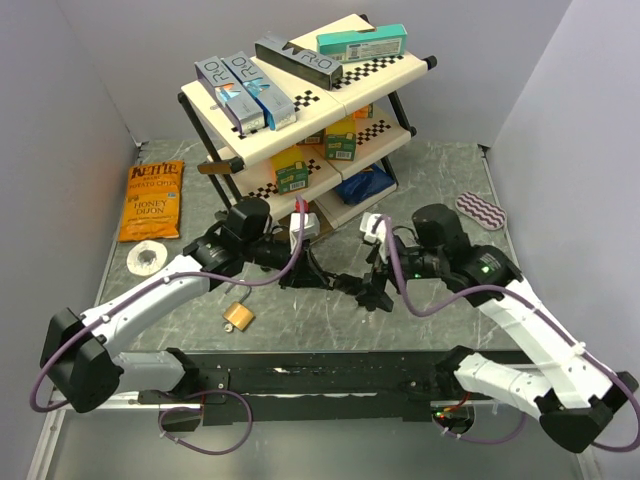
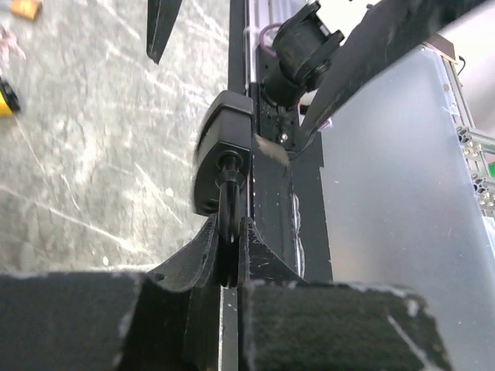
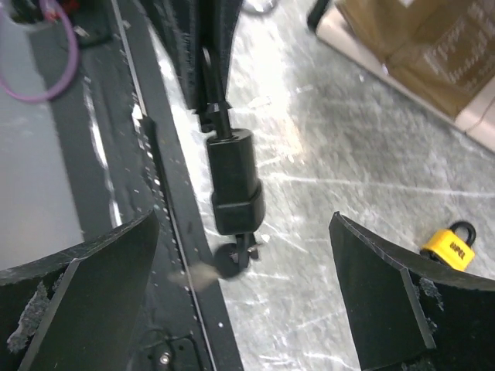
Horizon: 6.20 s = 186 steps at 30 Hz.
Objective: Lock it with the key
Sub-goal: Pick up the lock from the center of the board, then lock the lock.
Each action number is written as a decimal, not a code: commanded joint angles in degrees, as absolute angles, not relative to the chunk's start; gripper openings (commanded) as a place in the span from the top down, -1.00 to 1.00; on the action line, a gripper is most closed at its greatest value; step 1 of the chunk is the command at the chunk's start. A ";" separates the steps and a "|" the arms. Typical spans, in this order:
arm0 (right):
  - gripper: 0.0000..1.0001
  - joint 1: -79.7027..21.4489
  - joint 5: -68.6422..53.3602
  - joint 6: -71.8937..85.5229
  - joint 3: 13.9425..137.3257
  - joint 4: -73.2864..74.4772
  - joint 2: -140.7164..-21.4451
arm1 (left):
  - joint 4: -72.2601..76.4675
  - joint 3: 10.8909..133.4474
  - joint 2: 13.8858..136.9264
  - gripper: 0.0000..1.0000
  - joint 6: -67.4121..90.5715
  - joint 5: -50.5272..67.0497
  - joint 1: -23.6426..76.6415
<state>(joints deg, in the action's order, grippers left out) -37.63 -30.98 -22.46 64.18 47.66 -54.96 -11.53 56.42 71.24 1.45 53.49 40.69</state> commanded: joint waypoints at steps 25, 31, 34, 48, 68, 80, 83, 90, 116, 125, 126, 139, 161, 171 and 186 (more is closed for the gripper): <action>0.12 -34.63 -48.25 -28.56 62.75 38.32 -53.96 | 3.34 62.93 67.41 0.98 5.27 61.26 40.52; 1.00 -34.54 -49.66 -26.63 64.07 38.76 -54.84 | -1.82 63.54 67.76 0.85 1.25 59.77 40.52; 1.00 -33.31 -50.80 -25.49 64.16 38.49 -54.76 | -11.05 65.64 68.38 0.53 -6.40 59.59 40.52; 1.00 -32.52 -52.03 -27.42 64.60 38.94 -54.14 | -19.68 65.74 68.90 0.15 -14.06 58.63 40.52; 1.00 -32.52 -53.61 -26.19 65.13 36.65 -54.14 | -22.15 65.83 71.98 0.35 -16.43 58.53 40.61; 1.00 -32.52 -53.88 -25.31 65.48 35.60 -55.19 | -22.76 65.92 72.86 0.57 -18.02 58.45 40.78; 1.00 -32.52 -53.88 -24.88 65.74 35.25 -55.72 | -23.29 66.36 73.04 0.91 -19.24 58.27 41.04; 0.60 -32.52 -52.57 -25.31 66.88 36.47 -56.95 | -12.20 63.47 70.67 0.98 -10.17 60.72 37.47; -0.11 -29.71 -55.72 -27.07 66.01 35.42 -58.80 | -1.06 61.96 66.62 0.98 1.93 65.30 36.21; 0.45 -31.02 -58.62 -28.21 67.23 36.91 -59.32 | -2.90 62.84 68.38 0.98 -1.91 63.20 39.02; 0.48 -31.20 -59.15 -27.86 67.41 37.18 -59.67 | -2.99 62.84 68.38 0.98 -2.46 62.67 39.46; 0.70 -34.01 -63.63 -25.58 68.38 35.78 -62.31 | 5.71 61.96 69.78 0.98 -0.36 59.50 42.98; 1.00 -38.23 -62.93 -20.83 64.51 21.89 -66.00 | 14.94 63.19 72.95 0.98 5.01 62.58 46.58; 1.00 -40.69 -62.67 -16.97 61.96 15.47 -68.29 | 19.42 63.63 73.39 0.98 7.73 59.51 48.43; -0.47 -27.52 -53.88 -34.09 68.90 49.29 -60.30 | -10.80 59.50 65.66 0.98 -13.44 60.82 39.38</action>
